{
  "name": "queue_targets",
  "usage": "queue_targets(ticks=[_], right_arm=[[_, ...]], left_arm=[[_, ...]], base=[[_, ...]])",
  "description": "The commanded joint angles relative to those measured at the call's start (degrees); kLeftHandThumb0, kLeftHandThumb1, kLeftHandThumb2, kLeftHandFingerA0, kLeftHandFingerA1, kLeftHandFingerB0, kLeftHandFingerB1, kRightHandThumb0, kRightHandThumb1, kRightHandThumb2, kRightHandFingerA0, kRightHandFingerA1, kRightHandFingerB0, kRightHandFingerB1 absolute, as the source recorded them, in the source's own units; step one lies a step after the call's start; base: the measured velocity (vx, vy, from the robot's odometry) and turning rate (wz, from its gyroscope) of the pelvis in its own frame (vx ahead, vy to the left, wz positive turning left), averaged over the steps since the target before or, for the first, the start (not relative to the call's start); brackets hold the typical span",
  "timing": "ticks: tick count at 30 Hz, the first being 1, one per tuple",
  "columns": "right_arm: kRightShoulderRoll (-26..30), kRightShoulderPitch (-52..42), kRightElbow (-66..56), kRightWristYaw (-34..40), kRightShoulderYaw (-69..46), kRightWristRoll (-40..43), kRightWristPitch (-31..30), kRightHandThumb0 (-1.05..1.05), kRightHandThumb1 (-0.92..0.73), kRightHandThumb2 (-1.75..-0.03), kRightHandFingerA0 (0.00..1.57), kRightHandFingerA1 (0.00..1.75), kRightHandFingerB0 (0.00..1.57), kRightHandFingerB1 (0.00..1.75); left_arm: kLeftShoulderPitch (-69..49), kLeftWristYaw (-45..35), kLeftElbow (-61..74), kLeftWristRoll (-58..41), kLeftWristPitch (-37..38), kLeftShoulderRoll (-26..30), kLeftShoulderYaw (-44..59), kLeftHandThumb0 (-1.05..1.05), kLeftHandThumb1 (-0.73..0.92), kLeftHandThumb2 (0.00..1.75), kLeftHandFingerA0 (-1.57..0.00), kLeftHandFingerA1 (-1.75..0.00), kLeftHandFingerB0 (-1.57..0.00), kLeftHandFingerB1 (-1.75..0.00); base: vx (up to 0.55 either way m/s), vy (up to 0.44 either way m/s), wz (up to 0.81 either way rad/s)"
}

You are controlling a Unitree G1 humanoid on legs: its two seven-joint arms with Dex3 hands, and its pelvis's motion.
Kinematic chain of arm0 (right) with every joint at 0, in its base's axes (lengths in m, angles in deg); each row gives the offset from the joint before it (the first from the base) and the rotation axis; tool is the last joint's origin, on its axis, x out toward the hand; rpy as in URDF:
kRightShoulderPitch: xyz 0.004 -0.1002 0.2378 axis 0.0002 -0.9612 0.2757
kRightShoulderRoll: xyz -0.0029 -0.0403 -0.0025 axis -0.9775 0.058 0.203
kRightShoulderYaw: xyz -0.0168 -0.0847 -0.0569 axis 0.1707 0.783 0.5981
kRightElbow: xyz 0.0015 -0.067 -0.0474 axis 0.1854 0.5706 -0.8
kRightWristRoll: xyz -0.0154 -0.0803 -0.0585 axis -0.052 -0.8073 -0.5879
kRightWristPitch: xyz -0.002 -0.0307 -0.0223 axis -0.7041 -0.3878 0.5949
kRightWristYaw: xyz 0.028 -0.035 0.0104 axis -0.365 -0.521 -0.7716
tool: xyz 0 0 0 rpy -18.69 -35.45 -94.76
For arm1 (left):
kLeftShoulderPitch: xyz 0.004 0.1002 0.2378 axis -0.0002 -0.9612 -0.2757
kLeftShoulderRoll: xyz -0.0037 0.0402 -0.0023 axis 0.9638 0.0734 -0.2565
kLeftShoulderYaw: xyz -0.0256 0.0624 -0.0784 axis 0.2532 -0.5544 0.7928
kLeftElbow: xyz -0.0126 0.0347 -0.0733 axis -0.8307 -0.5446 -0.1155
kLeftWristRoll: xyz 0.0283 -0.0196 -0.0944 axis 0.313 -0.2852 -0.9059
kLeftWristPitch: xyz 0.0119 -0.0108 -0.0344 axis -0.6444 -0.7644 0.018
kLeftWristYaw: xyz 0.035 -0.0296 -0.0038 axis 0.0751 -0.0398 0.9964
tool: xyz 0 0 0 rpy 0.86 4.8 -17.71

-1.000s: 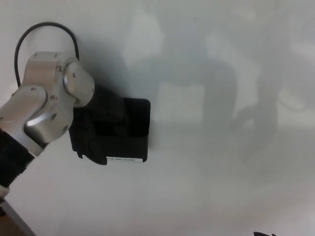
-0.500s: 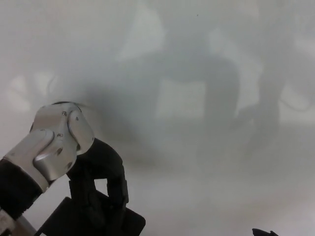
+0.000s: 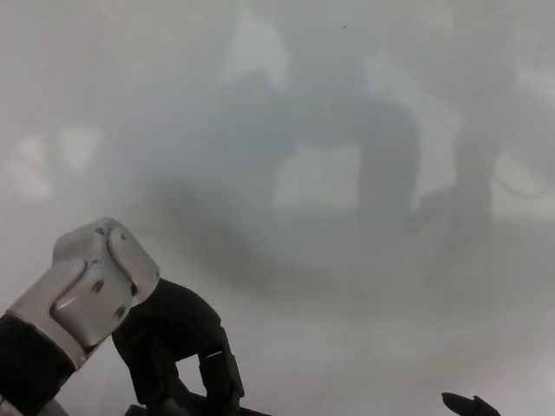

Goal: A magnetic marker holder is on the left hand side of the white board, the robot put the index and middle finger into the opening of the container and pull off the magnetic holder and hand it to a human on the left hand side.

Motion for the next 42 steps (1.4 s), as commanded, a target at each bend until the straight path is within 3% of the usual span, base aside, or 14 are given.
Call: queue_targets(ticks=[1, 2, 7, 12, 13, 14, 15, 18, 19, 22, 31, 32, 34, 42], right_arm=[[0.9, 0.3, 0.3, 0.5, 0.0, -0.2, -0.2, -0.50, -0.70, -0.61, 0.84, 0.53, 0.26, 0.29], [1.0, 0.7, 0.2, 0.2, -0.2, 0.0, -0.3, -0.57, -0.57, -0.83, 0.77, 0.64, 0.18, 0.41], [1.2, 0.9, 0.1, 0.7, -0.1, -0.4, -0.3, -0.50, -0.70, -0.61, 0.82, 0.52, 0.26, 0.29], [1.5, 1.3, 0.0, 1.2, 0.3, -0.9, -0.1, -0.49, -0.71, -0.61, 0.82, 0.52, 0.25, 0.29], [1.3, 1.5, 0.1, 0.9, 0.4, -1.0, -0.2, -0.48, -0.71, -0.62, 0.85, 0.52, 0.25, 0.29], [1.2, 1.7, 0.1, 0.7, 0.5, -1.1, -0.3, -0.48, -0.71, -0.62, 0.85, 0.52, 0.25, 0.29], [1.0, 1.9, 0.3, 0.6, 0.8, -1.3, -0.4, -0.47, -0.71, -0.61, 0.89, 0.53, 0.24, 0.30], [1.0, 1.8, 0.4, 0.7, 1.1, -1.5, -0.3, -0.47, -0.71, -0.61, 0.89, 0.53, 0.24, 0.30], [0.9, 1.5, 0.3, 1.0, 1.3, -1.8, -0.3, -0.47, -0.70, -0.61, 0.82, 0.53, 0.25, 0.29], [0.7, 1.3, 0.4, 1.2, 1.4, -1.8, -0.9, -0.49, -0.70, -0.61, 0.84, 0.54, 0.26, 0.29], [0.8, 0.8, 0.6, 1.7, 2.2, -2.4, -1.0, -0.48, -0.70, -0.63, 0.86, 0.54, 0.25, 0.30], [0.7, 0.9, 0.6, 1.8, 2.4, -2.5, -1.2, -0.57, -0.57, -0.84, 0.77, 0.63, 0.18, 0.41], [0.7, 0.9, 0.7, 1.8, 2.6, -2.6, -1.3, -0.49, -0.71, -0.61, 0.85, 0.53, 0.25, 0.29], [0.3, 1.4, 0.7, 2.0, 3.2, -2.9, -1.4, -0.49, -0.71, -0.63, 0.88, 0.54, 0.24, 0.30]], left_arm=[[-3.5, -1.6, 1.8, -5.3, -5.5, 0.4, 0.9, -0.23, 0.59, 0.59, -1.04, -1.14, -1.10, -0.78], [-5.4, -1.6, 2.6, -7.5, -6.7, 0.3, 2.3, -0.24, 0.59, 0.58, -1.05, -1.15, -1.09, -0.85], [-9.8, -0.6, 4.5, -12.8, -9.1, -0.8, 6.9, -0.14, 0.65, 0.60, -1.21, -0.95, -1.12, -0.88], [-19.5, 0.6, 7.6, -22.5, -11.6, -5.0, 17.1, -0.12, 0.67, 0.60, -1.21, -0.97, -1.10, -0.89], [-22.3, 2.2, 8.4, -24.7, -12.0, -7.5, 20.3, -0.11, 0.67, 0.62, -1.12, -1.24, -1.10, -0.90], [-24.5, 3.4, 9.1, -26.4, -12.3, -9.4, 22.7, -0.11, 0.67, 0.62, -1.12, -1.24, -1.10, -0.90], [-28.0, 5.4, 9.0, -30.2, -14.0, -13.9, 27.4, -0.09, 0.73, 0.62, -1.06, -1.09, -1.06, -0.71], [-30.4, 6.7, 8.4, -32.9, -16.6, -18.4, 31.3, -0.09, 0.73, 0.62, -1.06, -1.09, -1.06, -0.71], [-33.2, 8.6, 9.4, -35.8, -18.1, -22.4, 34.3, -0.14, 0.68, 0.61, -1.07, -0.76, -1.01, -0.62], [-41.1, 15.3, 15.7, -41.7, -21.0, -33.3, 41.5, -0.14, 0.65, 0.61, -1.10, -0.74, -1.02, -0.58], [-47.0, 20.3, 24.2, -45.0, -27.6, -42.9, 49.0, -0.31, 0.51, 0.57, -1.14, -0.66, -0.92, -0.50], [-48.1, 21.8, 25.0, -46.6, -30.2, -45.1, 51.4, -0.35, 0.66, 0.60, -1.09, -0.68, -0.85, -0.50], [-49.6, 23.9, 26.5, -48.8, -33.7, -48.3, 54.7, -0.36, 0.66, 0.60, -1.07, -0.64, -0.85, -0.49], [-53.0, 26.1, 29.1, -53.3, -38.5, -51.4, 57.7, -0.39, 0.66, 0.61, -1.01, -0.50, -0.75, -0.45]], base=[[0.00, 0.000, 0.00], [0.00, 0.000, 0.00], [0.00, 0.000, 0.00], [0.00, 0.000, 0.00], [0.00, 0.000, 0.00], [0.00, 0.000, 0.00], [0.00, 0.000, 0.00], [0.00, 0.000, 0.00], [0.00, 0.000, 0.00], [0.00, 0.000, 0.00], [0.00, 0.000, 0.00], [0.00, 0.000, 0.00], [0.00, 0.000, 0.00], [0.00, 0.000, 0.00]])
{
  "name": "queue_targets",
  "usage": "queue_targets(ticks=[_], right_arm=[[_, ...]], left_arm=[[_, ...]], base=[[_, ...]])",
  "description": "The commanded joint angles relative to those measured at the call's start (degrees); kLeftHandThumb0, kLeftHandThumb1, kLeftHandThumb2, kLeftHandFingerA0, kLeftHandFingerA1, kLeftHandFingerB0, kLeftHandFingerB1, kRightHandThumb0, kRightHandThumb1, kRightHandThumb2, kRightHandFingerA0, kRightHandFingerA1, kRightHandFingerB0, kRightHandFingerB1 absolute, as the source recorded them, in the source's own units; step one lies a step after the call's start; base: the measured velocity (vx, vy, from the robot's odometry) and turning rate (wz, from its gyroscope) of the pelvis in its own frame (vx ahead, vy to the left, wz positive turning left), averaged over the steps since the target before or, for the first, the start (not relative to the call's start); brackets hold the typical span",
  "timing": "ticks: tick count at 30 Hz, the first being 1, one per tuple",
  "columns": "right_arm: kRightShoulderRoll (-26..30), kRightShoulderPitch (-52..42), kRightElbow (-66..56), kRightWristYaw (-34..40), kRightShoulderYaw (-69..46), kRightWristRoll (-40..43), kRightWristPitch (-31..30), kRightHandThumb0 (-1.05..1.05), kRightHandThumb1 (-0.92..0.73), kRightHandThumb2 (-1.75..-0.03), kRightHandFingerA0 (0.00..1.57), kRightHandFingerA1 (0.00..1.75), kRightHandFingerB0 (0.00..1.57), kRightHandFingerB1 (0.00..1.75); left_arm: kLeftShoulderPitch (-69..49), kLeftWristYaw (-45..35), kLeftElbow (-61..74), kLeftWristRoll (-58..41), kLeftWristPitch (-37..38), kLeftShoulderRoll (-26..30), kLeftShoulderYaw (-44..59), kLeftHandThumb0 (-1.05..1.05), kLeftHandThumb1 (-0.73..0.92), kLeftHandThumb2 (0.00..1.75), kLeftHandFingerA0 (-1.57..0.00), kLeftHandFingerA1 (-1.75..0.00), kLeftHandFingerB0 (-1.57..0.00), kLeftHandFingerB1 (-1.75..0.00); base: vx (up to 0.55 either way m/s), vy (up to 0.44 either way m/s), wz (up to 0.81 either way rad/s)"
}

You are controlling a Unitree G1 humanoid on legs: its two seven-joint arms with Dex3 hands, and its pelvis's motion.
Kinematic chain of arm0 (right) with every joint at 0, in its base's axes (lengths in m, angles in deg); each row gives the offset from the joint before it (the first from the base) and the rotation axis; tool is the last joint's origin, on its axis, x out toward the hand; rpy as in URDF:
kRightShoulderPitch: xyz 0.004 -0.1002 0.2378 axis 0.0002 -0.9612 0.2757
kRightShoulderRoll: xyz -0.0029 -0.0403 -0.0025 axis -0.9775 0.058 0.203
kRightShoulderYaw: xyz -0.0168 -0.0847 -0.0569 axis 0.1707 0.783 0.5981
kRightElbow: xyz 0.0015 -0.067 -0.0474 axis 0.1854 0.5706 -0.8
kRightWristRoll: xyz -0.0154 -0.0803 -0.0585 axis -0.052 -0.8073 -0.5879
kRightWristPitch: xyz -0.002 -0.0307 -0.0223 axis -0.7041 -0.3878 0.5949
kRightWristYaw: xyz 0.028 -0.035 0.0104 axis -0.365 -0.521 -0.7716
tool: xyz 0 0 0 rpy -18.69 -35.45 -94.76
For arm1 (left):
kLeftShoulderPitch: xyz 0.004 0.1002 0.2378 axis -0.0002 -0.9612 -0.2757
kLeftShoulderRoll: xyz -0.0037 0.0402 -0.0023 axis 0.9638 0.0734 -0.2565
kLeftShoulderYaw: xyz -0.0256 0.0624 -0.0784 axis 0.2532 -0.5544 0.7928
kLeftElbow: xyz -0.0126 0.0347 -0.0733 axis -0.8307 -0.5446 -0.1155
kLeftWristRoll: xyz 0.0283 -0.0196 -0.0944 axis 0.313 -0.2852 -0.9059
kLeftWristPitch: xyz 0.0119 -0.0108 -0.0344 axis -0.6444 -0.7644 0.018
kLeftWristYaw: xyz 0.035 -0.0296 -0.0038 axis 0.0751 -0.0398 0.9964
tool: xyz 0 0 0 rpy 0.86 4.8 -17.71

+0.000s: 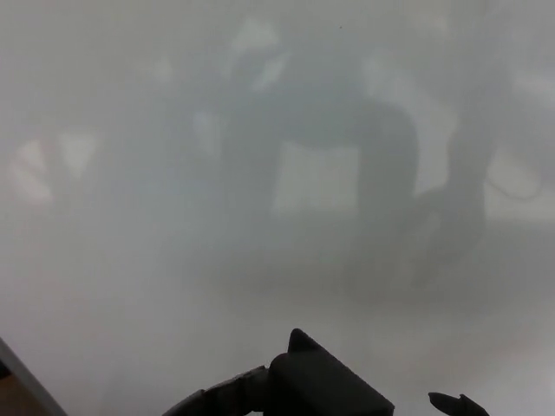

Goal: A magnetic marker holder is on the left hand side of the white board, the robot put the index and middle finger into the opening of the container and pull off the magnetic holder and hand it to a human on the left hand side.

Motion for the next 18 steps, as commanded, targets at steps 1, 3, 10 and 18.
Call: queue_targets(ticks=[1, 3, 10, 18], right_arm=[[0.6, 0.5, 0.7, 1.8, 1.0, -1.5, -1.3, -0.48, -0.69, -0.61, 0.87, 0.54, 0.24, 0.29], [0.6, 0.5, 0.7, 1.7, 1.0, -1.5, -1.3, -0.48, -0.69, -0.61, 0.87, 0.54, 0.24, 0.29], [0.5, 1.0, 0.8, 2.4, 1.4, -1.7, -1.7, -0.47, -0.70, -0.61, 0.87, 0.55, 0.24, 0.30], [0.8, 0.7, 0.9, 3.2, 1.6, -1.7, -1.3, -0.47, -0.69, -0.61, 0.91, 0.55, 0.24, 0.29]], left_arm=[[-7.1, 11.7, 6.3, -18.6, -17.1, -14.2, 7.6, -0.41, 0.70, 0.62, -1.03, -0.51, -0.75, -0.44], [-7.7, 11.9, 6.3, -19.1, -18.2, -13.9, 7.5, -0.41, 0.70, 0.62, -1.03, -0.51, -0.75, -0.44], [-11.4, 15.0, 8.2, -22.3, -18.9, -14.9, 6.2, -0.37, 0.59, 0.92, -0.89, -0.70, -0.54, -0.57], [-10.2, -2.1, 4.6, -23.2, -1.0, -7.8, -4.2, -1.05, 0.60, 1.00, -0.30, -0.45, -0.08, -0.19]], base=[[0.00, 0.000, 0.00], [0.00, 0.000, 0.00], [0.00, 0.000, 0.00], [0.00, 0.000, 0.00]])
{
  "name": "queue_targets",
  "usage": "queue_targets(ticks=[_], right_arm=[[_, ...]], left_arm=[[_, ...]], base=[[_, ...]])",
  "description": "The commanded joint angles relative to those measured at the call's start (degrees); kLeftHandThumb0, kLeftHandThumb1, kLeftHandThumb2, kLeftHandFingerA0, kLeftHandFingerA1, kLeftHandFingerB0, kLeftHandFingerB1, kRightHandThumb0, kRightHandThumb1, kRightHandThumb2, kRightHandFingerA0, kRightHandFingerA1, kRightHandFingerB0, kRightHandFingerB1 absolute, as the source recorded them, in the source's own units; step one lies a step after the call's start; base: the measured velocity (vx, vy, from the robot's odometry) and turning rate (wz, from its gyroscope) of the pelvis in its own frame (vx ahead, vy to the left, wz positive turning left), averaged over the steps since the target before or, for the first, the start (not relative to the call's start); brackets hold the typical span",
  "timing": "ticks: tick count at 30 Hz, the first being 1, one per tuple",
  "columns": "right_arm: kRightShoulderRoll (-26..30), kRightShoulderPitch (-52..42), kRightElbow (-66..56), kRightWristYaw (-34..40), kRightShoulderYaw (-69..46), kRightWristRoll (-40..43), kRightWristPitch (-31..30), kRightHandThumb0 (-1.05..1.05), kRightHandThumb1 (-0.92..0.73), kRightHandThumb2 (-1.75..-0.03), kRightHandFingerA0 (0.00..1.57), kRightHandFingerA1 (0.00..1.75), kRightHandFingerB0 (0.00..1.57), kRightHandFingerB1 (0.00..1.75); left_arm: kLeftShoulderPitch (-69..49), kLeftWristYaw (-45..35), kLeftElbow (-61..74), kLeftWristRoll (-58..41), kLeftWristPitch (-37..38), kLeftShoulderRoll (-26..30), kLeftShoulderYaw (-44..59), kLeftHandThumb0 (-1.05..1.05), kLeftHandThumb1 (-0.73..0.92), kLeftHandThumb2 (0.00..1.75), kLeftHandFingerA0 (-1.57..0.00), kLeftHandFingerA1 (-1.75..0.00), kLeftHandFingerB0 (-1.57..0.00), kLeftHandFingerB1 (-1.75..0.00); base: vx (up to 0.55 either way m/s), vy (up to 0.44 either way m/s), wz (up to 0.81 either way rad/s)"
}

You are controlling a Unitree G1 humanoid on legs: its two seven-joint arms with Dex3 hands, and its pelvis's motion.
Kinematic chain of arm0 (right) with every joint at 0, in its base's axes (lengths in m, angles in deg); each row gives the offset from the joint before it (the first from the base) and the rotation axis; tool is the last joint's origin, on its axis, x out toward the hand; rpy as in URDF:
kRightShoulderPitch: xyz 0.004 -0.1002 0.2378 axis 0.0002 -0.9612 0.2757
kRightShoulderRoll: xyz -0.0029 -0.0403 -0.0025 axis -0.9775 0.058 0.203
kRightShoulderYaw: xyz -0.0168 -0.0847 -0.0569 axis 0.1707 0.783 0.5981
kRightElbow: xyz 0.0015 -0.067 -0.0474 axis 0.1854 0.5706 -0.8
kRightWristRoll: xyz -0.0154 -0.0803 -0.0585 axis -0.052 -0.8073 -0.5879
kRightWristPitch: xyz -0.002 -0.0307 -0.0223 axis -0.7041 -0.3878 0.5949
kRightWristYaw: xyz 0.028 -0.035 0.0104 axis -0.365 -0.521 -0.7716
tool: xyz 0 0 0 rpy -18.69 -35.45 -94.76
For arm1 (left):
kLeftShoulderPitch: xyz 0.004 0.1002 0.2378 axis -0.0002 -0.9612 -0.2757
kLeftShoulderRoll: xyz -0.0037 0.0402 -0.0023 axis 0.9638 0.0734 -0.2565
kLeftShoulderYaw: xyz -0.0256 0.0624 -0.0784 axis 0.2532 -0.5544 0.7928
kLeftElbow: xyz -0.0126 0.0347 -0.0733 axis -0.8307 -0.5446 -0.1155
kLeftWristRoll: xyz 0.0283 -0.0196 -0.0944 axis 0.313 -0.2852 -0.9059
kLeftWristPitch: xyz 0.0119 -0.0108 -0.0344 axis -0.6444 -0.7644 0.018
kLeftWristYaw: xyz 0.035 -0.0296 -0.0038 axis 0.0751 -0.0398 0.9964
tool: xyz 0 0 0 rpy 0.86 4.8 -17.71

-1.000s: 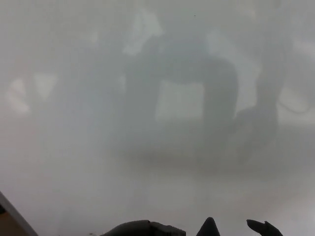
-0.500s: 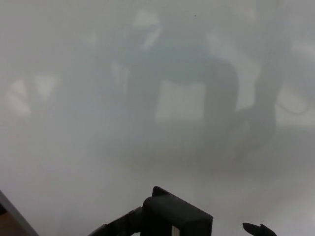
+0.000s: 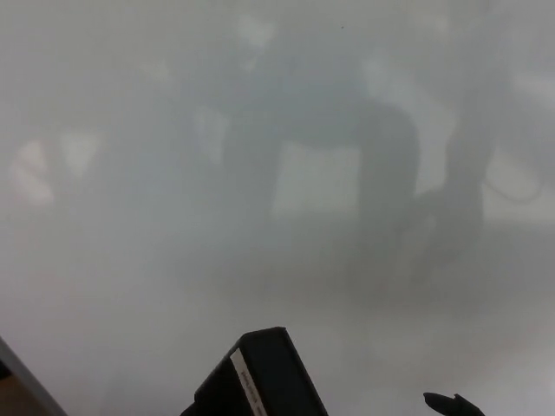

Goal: A magnetic marker holder is on the left hand side of the white board, the robot put the index and middle finger into the opening of the container and pull off the magnetic holder and hand it to a human on the left hand side.

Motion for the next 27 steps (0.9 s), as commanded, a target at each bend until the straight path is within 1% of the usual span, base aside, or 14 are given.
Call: queue_targets(ticks=[1, 7, 8, 9, 12, 13, 14, 15, 17, 18, 19, 20, 25, 27], right_arm=[[0.8, 0.3, 0.8, 2.7, 0.4, -1.2, -1.1, -0.47, -0.69, -0.61, 0.91, 0.55, 0.24, 0.29], [0.8, 0.2, 0.9, 2.0, 0.0, -0.7, -0.6, -0.54, -0.71, -0.61, 0.94, 0.57, 0.24, 0.29], [0.7, 0.2, 0.8, 1.8, 0.0, -0.6, -0.8, -0.58, -0.57, -0.83, 0.79, 0.64, 0.18, 0.41], [0.7, 0.3, 0.8, 1.6, 0.0, -0.6, -1.2, -0.40, -0.51, -0.96, 0.74, 0.72, 0.09, 0.46], [0.7, 0.4, 0.7, 1.6, 0.0, -0.7, -1.5, -0.40, -0.51, -0.96, 0.74, 0.72, 0.09, 0.46], [0.7, 0.4, 0.7, 1.5, 0.0, -0.6, -1.4, -0.60, -0.58, -0.86, 0.83, 0.65, 0.17, 0.41], [0.7, 0.4, 0.7, 1.4, -0.1, -0.6, -1.3, -0.60, -0.58, -0.86, 0.83, 0.65, 0.17, 0.41], [0.8, 0.6, 0.6, 1.9, 0.2, -0.9, -1.4, -0.52, -0.72, -0.63, 0.94, 0.58, 0.25, 0.29], [0.9, 0.7, 0.6, 2.7, 0.5, -1.4, -1.5, -0.52, -0.72, -0.63, 0.94, 0.58, 0.25, 0.29], [1.0, 0.8, 0.6, 2.9, 0.7, -1.7, -1.8, -0.47, -0.70, -0.62, 0.92, 0.57, 0.24, 0.29], [1.0, 0.8, 0.6, 2.9, 0.7, -1.7, -1.9, -0.47, -0.70, -0.62, 0.92, 0.57, 0.24, 0.29], [1.0, 1.0, 0.7, 3.2, 1.0, -2.0, -2.2, -0.47, -0.69, -0.62, 0.93, 0.56, 0.24, 0.29], [1.2, 1.1, 0.8, 3.8, 1.4, -2.4, -2.3, -0.48, -0.69, -0.62, 0.92, 0.56, 0.24, 0.29], [1.2, 1.1, 0.8, 4.0, 1.6, -2.6, -2.5, -0.48, -0.70, -0.61, 0.91, 0.55, 0.25, 0.30]], left_arm=[[-1.8, -13.3, -1.1, -8.8, 14.0, -7.0, -9.7, -1.05, 0.60, 1.00, -0.30, -0.45, -0.08, -0.19], [-4.4, -13.0, 1.1, -11.6, 16.4, -5.4, -13.2, -1.05, 0.58, 1.02, -0.32, -0.49, -0.08, -0.21], [-4.8, -13.2, 2.5, -12.1, 16.1, -4.4, -13.7, -1.05, 0.57, 1.04, -0.32, -0.50, -0.07, -0.19], [-5.8, -12.8, 4.8, -12.9, 15.9, -3.2, -14.6, -1.05, 0.57, 1.05, -0.35, -0.51, -0.06, -0.21], [-6.7, -11.8, 5.9, -13.9, 16.8, -2.4, -15.6, -1.05, 0.57, 1.05, -0.35, -0.51, -0.06, -0.21], [-6.4, -11.4, 6.2, -14.9, 16.9, -2.4, -15.3, -1.05, 0.54, 1.03, -0.33, -0.48, -0.08, -0.29], [-6.2, -11.1, 6.4, -15.7, 17.0, -2.3, -15.1, -1.05, 0.54, 1.03, -0.33, -0.48, -0.08, -0.29], [-5.3, -9.8, 6.9, -17.9, 17.1, -2.4, -14.1, -1.03, 0.51, 0.99, -0.34, -0.48, -0.11, -0.36], [-4.4, -8.5, 7.4, -19.8, 17.4, -2.6, -13.3, -1.03, 0.51, 0.99, -0.34, -0.48, -0.11, -0.36], [-3.4, -7.5, 7.1, -22.0, 17.5, -2.8, -12.0, -1.05, 0.64, 0.62, -0.42, -0.41, -0.20, -0.29], [-3.1, -7.2, 6.9, -22.6, 17.5, -2.8, -11.8, -1.05, 0.64, 0.62, -0.42, -0.41, -0.20, -0.29], [0.1, -8.8, 5.5, -26.6, 18.5, -1.3, -7.9, -0.99, 0.49, 0.93, -0.26, -0.42, -0.06, -0.33], [5.9, -9.7, 2.8, -32.7, 19.8, 1.6, -0.6, -1.05, 0.53, 0.98, -0.23, -0.40, -0.10, -0.33], [6.8, -7.5, 3.0, -35.7, 19.7, 3.2, 3.0, -1.02, 0.49, 0.95, -0.24, -0.40, -0.02, -0.31]], base=[[0.00, 0.000, 0.00], [0.00, 0.000, 0.00], [0.00, 0.000, 0.00], [0.00, 0.000, 0.00], [0.00, 0.000, 0.00], [0.00, 0.000, 0.00], [0.00, 0.000, 0.00], [0.00, 0.000, 0.00], [0.00, 0.000, 0.00], [0.00, 0.000, 0.00], [0.00, 0.000, 0.00], [0.00, 0.000, 0.00], [0.00, 0.000, 0.00], [0.00, 0.000, 0.00]])
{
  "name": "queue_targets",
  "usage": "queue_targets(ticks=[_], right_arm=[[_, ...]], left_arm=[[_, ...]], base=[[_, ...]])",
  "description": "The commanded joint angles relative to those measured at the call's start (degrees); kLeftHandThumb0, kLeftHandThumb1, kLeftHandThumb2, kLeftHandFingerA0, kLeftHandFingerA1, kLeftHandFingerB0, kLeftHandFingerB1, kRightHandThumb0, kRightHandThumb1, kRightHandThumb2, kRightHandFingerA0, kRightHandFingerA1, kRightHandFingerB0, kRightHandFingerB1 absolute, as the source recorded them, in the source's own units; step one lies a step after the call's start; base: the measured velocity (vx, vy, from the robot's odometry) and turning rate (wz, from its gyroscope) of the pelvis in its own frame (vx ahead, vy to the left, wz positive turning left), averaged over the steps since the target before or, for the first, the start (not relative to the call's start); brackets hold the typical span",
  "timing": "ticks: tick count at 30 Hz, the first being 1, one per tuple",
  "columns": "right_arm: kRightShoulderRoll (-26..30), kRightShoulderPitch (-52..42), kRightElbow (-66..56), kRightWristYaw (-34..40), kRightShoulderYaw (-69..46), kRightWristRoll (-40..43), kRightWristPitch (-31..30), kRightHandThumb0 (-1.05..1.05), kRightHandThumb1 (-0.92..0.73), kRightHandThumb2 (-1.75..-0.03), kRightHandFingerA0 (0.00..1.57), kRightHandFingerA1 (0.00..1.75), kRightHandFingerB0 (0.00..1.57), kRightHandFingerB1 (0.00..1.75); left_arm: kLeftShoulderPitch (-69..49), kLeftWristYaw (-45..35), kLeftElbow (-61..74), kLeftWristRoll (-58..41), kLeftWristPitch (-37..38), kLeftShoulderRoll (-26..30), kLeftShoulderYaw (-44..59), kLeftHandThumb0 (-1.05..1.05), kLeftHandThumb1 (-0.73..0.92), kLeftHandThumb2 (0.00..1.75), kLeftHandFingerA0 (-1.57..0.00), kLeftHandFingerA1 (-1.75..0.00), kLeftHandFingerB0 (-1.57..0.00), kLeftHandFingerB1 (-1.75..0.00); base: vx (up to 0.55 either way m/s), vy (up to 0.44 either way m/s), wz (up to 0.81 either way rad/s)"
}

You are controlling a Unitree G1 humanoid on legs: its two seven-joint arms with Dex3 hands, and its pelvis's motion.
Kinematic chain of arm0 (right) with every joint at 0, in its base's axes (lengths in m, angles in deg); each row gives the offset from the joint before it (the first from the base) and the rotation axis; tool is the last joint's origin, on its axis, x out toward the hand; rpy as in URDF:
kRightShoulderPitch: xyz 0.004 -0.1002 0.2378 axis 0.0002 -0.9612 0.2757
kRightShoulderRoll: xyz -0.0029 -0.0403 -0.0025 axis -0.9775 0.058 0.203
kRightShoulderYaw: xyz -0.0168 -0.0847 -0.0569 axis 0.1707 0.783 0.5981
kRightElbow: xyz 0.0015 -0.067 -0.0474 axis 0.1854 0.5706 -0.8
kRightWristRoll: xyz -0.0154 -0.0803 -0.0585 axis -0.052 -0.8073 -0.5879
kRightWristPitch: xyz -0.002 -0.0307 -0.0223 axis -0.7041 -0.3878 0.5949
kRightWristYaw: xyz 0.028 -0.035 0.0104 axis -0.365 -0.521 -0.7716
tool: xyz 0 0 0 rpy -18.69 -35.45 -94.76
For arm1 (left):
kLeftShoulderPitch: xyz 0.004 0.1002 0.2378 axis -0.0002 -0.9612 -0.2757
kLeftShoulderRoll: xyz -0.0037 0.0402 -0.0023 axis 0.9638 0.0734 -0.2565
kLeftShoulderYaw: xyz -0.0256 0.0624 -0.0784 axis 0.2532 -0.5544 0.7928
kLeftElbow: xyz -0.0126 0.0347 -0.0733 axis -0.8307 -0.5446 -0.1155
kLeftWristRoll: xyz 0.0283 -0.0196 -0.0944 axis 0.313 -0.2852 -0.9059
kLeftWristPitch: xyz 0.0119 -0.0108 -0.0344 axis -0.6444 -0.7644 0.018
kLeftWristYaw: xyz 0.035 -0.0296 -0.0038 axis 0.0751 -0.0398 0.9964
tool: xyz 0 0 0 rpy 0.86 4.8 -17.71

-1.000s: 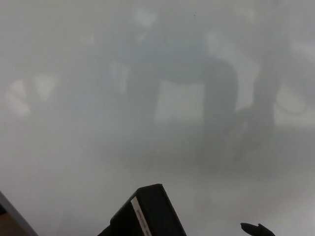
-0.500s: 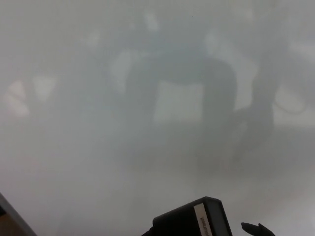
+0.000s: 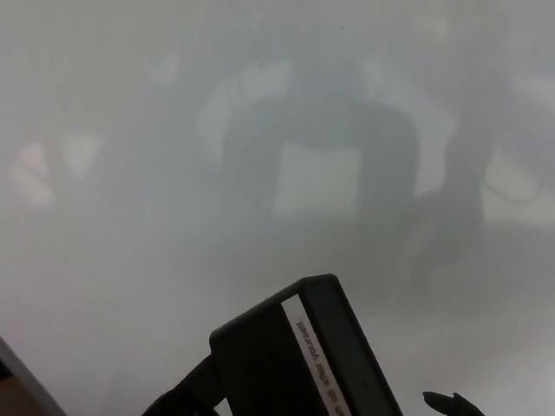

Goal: A magnetic marker holder is on the left hand side of the white board, the robot put the index and middle finger into the opening of the container and pull off the magnetic holder and hand it to a human on the left hand side.

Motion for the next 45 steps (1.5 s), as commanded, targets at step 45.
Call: queue_targets(ticks=[45], right_arm=[[1.3, 0.9, 1.7, 3.5, 3.0, -3.5, -3.0, -0.48, -0.69, -0.60, 0.89, 0.53, 0.25, 0.30]], left_arm=[[8.6, -12.8, -23.8, -24.5, 2.1, 20.5, 27.0, -0.99, 0.46, 0.86, -0.37, -0.38, -0.28, -0.41]], base=[[0.00, 0.000, 0.00]])
